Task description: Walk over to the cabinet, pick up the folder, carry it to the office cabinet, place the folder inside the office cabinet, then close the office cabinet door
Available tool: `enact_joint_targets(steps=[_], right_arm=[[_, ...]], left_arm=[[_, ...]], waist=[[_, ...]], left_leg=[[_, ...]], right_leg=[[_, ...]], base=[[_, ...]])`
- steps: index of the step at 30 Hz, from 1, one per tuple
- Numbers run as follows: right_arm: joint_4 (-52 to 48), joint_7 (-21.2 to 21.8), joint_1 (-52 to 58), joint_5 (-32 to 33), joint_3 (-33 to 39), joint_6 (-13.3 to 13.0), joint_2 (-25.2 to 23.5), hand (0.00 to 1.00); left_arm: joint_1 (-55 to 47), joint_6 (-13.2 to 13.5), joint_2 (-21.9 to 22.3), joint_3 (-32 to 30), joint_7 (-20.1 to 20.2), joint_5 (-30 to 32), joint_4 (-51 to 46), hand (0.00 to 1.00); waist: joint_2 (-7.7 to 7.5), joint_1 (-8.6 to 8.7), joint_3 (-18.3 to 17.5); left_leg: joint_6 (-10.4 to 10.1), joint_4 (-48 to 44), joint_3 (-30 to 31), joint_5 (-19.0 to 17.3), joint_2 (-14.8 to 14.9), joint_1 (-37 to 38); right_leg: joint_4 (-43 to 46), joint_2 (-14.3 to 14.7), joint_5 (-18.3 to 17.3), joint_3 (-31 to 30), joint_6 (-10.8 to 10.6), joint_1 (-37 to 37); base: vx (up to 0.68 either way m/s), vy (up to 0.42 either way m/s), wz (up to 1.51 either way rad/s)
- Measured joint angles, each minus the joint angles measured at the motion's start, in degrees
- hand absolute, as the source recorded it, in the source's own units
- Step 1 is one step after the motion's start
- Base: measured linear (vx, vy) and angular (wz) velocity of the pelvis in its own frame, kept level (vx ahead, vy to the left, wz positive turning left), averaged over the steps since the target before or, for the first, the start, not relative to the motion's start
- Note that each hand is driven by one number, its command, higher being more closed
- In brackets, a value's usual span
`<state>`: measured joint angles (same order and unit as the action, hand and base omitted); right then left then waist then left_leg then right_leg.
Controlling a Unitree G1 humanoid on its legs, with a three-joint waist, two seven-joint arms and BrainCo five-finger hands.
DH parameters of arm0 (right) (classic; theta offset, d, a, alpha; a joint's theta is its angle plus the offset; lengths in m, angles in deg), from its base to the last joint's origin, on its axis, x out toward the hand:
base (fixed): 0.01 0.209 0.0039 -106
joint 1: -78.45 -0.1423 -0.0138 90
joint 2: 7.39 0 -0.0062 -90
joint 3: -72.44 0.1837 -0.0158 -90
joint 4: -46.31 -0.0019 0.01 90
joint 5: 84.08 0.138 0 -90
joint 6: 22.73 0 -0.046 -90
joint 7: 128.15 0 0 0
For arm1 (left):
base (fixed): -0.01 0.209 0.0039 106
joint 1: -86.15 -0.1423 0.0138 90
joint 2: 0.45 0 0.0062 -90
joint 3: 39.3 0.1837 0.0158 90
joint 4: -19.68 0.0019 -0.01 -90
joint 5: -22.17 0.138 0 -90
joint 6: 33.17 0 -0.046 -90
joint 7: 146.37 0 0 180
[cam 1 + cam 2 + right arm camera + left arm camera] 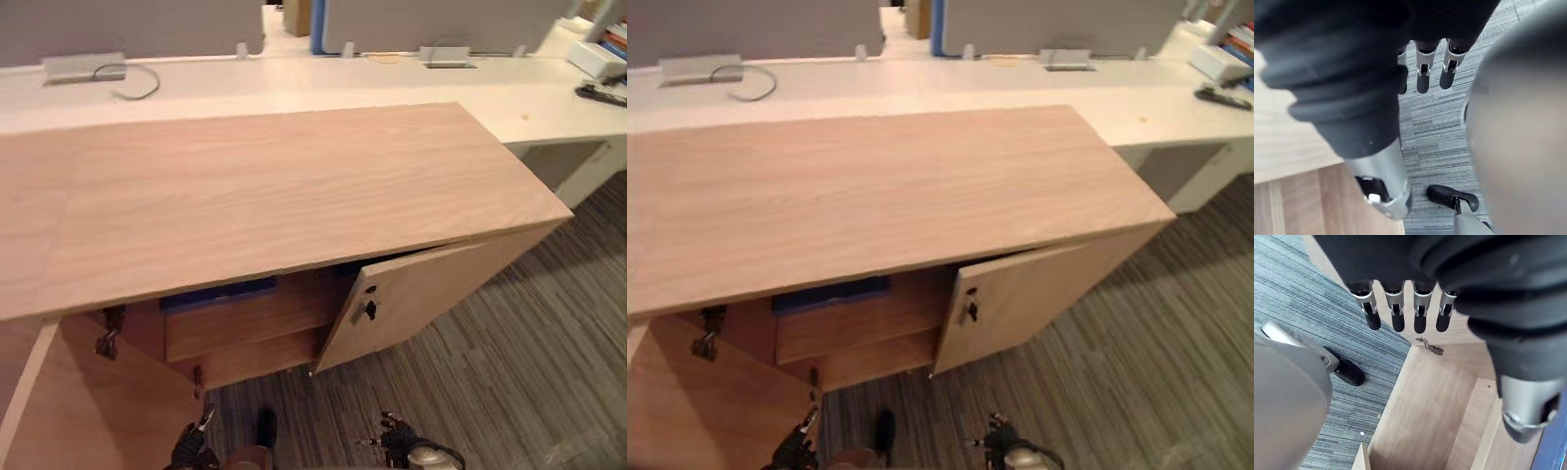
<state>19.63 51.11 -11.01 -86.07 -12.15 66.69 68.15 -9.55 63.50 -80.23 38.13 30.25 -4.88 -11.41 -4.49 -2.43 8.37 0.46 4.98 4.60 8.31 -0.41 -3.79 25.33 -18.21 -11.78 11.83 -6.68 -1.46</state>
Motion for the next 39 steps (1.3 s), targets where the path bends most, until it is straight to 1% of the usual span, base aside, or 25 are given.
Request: enact_joint_targets(steps=[1,3,4,5,6,7,8,9,10,13,19,23,25,27,28,29,30,31,32,33,34,35,36,37,39], right_arm=[[-0.19,-0.58,0.47,2.78,1.08,-0.49,0.01,0.0],[0.52,-1.02,0.78,4.57,2.35,-0.75,-0.06,0.0],[1.05,-1.19,1.03,6.32,3.04,-0.95,-0.15,0.0],[1.26,-1.39,1.43,6.77,4.53,-1.12,0.06,0.0],[1.68,-1.53,1.65,7.3,4.78,-1.25,0.42,0.0],[1.67,-1.53,1.74,7.63,4.8,-1.36,0.5,0.0],[1.68,-1.57,1.93,7.59,4.88,-1.58,0.5,0.0],[1.7,-1.57,2.16,7.56,5.66,-1.71,0.39,0.0],[1.79,-1.64,2.34,7.57,6.75,-1.77,0.29,0.0],[2.08,-1.89,2.36,7.61,6.97,-1.83,0.32,0.0],[2.72,-2.26,1.52,7.83,6.91,-1.92,-0.69,0.0],[2.6,-2.42,1.51,7.77,6.67,-2.19,-0.72,0.0],[2.57,-2.59,1.52,7.79,6.22,-2.47,-0.73,0.0],[2.16,-2.71,1.48,7.74,5.72,-2.79,-0.85,0.0],[2.03,-2.71,1.37,7.7,5.71,-2.8,-1.29,0.0],[1.82,-2.71,1.2,7.74,5.77,-2.8,-1.52,0.0],[0.87,-2.72,1.07,7.76,5.87,-2.88,-1.44,0.0],[0.32,-2.73,1.08,7.6,5.82,-2.89,-1.19,0.0],[0.35,-2.75,1.08,7.58,5.81,-2.84,-1.21,0.0],[0.31,-2.79,0.99,7.68,5.86,-2.85,-1.43,0.0],[0.35,-2.84,0.91,7.77,6.11,-2.86,-1.63,0.0],[0.21,-2.85,0.92,7.86,6.58,-2.84,-1.87,0.0],[-0.49,-2.83,1.27,8.15,7.1,-2.74,-1.9,0.0],[-0.96,-2.82,1.33,8.05,7.48,-2.71,-1.77,0.0],[-1.84,-3.03,1.46,7.79,8.73,-2.49,-1.77,0.0]], left_arm=[[-0.14,0.01,0.08,-0.03,0.0,0.0,0.24,0.0],[-0.3,0.08,0.16,-0.37,-0.02,-0.01,0.18,0.0],[-0.22,0.34,0.42,-1.78,-0.03,-0.02,0.33,0.0],[-0.73,0.49,1.61,-2.91,-0.05,-0.21,0.38,0.0],[-1.43,1.02,2.82,-4.74,-0.05,-0.67,-0.07,0.0],[-1.69,1.2,3.16,-5.84,-0.06,-0.81,0.05,0.0],[-2.31,1.24,3.23,-7.07,-0.05,-1.06,0.22,0.0],[-2.42,1.22,3.14,-7.08,-0.01,-1.0,0.33,0.0],[-2.18,1.23,3.12,-7.02,0.04,-0.99,0.7,0.0],[-1.72,1.17,2.85,-6.48,0.17,-0.45,1.49,0.0],[-1.33,1.13,1.56,-4.05,0.31,0.65,2.37,0.0],[-1.22,1.14,1.39,-3.39,0.27,-0.04,1.83,0.0],[-1.43,1.13,1.32,-3.07,0.19,-0.52,0.99,0.0],[-1.35,1.08,1.24,-3.07,-0.04,-1.11,-0.63,0.0],[-1.36,1.07,1.17,-3.11,-0.09,-1.33,-1.88,0.0],[-1.37,1.07,1.23,-3.25,-0.1,-1.71,-3.33,0.0],[-1.45,1.16,1.5,-3.59,-0.12,-1.64,-5.09,0.0],[-1.51,1.19,1.75,-3.57,-0.11,-1.21,-5.72,0.0],[-1.49,1.21,1.84,-3.58,-0.11,-1.1,-5.86,0.0],[-1.41,1.21,2.0,-3.61,-0.09,0.2,-6.23,0.0],[-1.34,1.2,2.0,-3.57,-0.08,1.1,-6.29,0.0],[-1.34,1.12,2.06,-3.58,-0.03,1.84,-6.13,0.0],[-1.43,1.02,2.51,-4.1,0.06,3.65,-5.55,0.0],[-1.58,0.9,2.87,-4.88,0.05,5.47,-4.52,0.0],[-1.33,0.39,3.15,-6.15,0.02,7.13,-3.09,0.0]], waist=[[-0.1,0.62,-0.04],[-0.96,0.85,-0.19],[-1.84,1.12,-0.33],[-0.85,1.16,-0.99],[0.38,0.77,-1.84],[0.67,0.8,-1.91],[0.72,0.93,-2.11],[0.59,1.03,-2.54],[0.61,1.25,-2.76],[0.29,1.49,-2.9],[0.04,2.21,-2.9],[0.03,2.69,-2.49],[-0.09,2.44,-2.2],[-0.84,2.55,-1.51],[-1.38,2.45,-0.75],[-1.53,2.14,0.41],[-1.1,1.91,2.23],[-0.32,1.82,2.85],[-0.32,1.69,2.82],[-0.42,1.07,2.85],[-0.62,0.87,2.78],[-0.73,0.94,2.71],[-0.73,1.28,2.53],[0.18,1.78,2.29],[1.03,2.06,2.08]], left_leg=[[-0.34,0.12,1.68,0.03,-0.23,-0.32],[-1.08,0.26,2.37,0.53,-0.86,-0.31],[-2.25,0.3,3.3,1.38,-1.49,-0.16],[-2.53,0.27,4.36,1.29,-0.56,-0.6],[-3.45,0.26,4.15,1.72,1.18,-1.25],[-3.85,0.25,3.96,1.97,2.1,-1.35],[-5.22,0.28,3.97,2.36,3.71,-1.53],[-6.74,0.28,4.03,2.67,4.52,-1.91],[-7.59,0.3,4.16,2.46,5.11,-2.05],[-8.15,0.31,4.09,2.08,5.16,-1.74],[-8.28,0.4,3.91,2.15,5.06,-0.53],[-8.91,0.44,5.95,2.13,5.71,-0.19],[-9.03,0.38,6.82,2.16,5.78,-0.45],[-8.48,-2.96,7.55,1.3,5.17,-3.31],[-8.26,-8.02,6.44,-0.51,4.53,-5.84],[-7.65,-15.68,2.44,-3.34,4.31,-8.98],[-5.48,-25.72,-3.67,-7.02,4.9,-12.49],[-4.25,-30.9,-6.19,-8.93,5.58,-14.44],[-4.06,-31.47,-6.57,-9.7,5.59,-14.54],[-3.39,-29.87,-7.27,-9.89,4.93,-14.45],[-2.55,-27.13,-7.84,-8.59,3.81,-14.0],[-1.59,-22.0,-8.43,-5.88,2.18,-12.48],[-0.07,-13.86,-8.92,-2.38,0.12,-9.33],[0.25,-6.18,-9.25,1.24,-0.94,-6.29],[0.12,0.64,-9.74,4.93,-1.19,-3.58]], right_leg=[[-3.2,1.38,-0.39,-3.38,-0.85,-0.01],[-8.97,2.15,-0.17,-4.67,-1.18,0.49],[-10.37,2.08,0.55,-4.58,-4.43,0.85],[-10.6,3.0,-0.33,-2.71,-3.28,1.15],[-11.81,4.82,-0.3,-2.12,-3.08,1.19],[-12.22,5.75,-0.21,-1.97,-2.8,1.32],[-12.93,7.32,0.06,-1.58,-2.43,1.53],[-13.28,8.2,0.27,-1.25,-1.84,1.56],[-14.07,8.88,0.42,-0.99,-1.46,2.06],[-16.35,9.58,0.86,-0.57,-0.85,4.24],[-18.35,9.99,0.94,0.68,-0.73,6.92],[-19.18,11.08,1.05,2.63,-0.15,8.75],[-19.4,11.37,1.0,3.4,0.01,8.93],[-19.57,11.0,1.2,5.29,0.26,8.74],[-19.49,10.69,1.41,6.14,0.43,8.84],[-19.1,10.44,1.51,6.93,0.51,9.5],[-18.95,10.86,1.46,7.73,0.48,11.35],[-18.99,11.46,1.21,8.3,0.17,12.65],[-18.89,11.29,1.06,8.3,-0.05,12.74],[-18.64,10.49,0.8,8.34,-0.16,12.09],[-18.54,9.53,0.49,8.06,0.25,11.1],[-18.63,8.65,0.21,6.59,0.37,10.06],[-19.05,8.03,0.0,4.2,0.96,9.27],[-19.16,7.99,-0.1,2.46,1.37,8.7],[-19.07,8.23,-0.05,2.36,1.71,8.57]], base=[[0.0,-0.17,1.14],[-0.01,-0.214,0.99],[0.0,-0.219,0.83],[0.03,-0.269,0.67],[0.05,-0.186,0.24],[0.09,-0.195,-0.03],[0.09,-0.166,-0.04],[0.13,-0.175,0.03],[0.13,-0.122,0.08],[0.16,-0.061,0.08],[0.06,-0.024,0.13],[-0.05,-0.027,0.21],[-0.08,-0.002,0.27],[-0.07,0.035,0.43],[-0.04,0.108,0.36],[-0.03,0.155,0.35],[0.0,0.139,0.42],[0.01,0.111,0.36],[0.03,0.124,0.25],[0.03,0.13,0.09],[0.01,0.157,0.12],[-0.01,0.103,0.19],[-0.03,0.067,0.29],[-0.03,0.019,0.27],[-0.03,0.013,0.21]])
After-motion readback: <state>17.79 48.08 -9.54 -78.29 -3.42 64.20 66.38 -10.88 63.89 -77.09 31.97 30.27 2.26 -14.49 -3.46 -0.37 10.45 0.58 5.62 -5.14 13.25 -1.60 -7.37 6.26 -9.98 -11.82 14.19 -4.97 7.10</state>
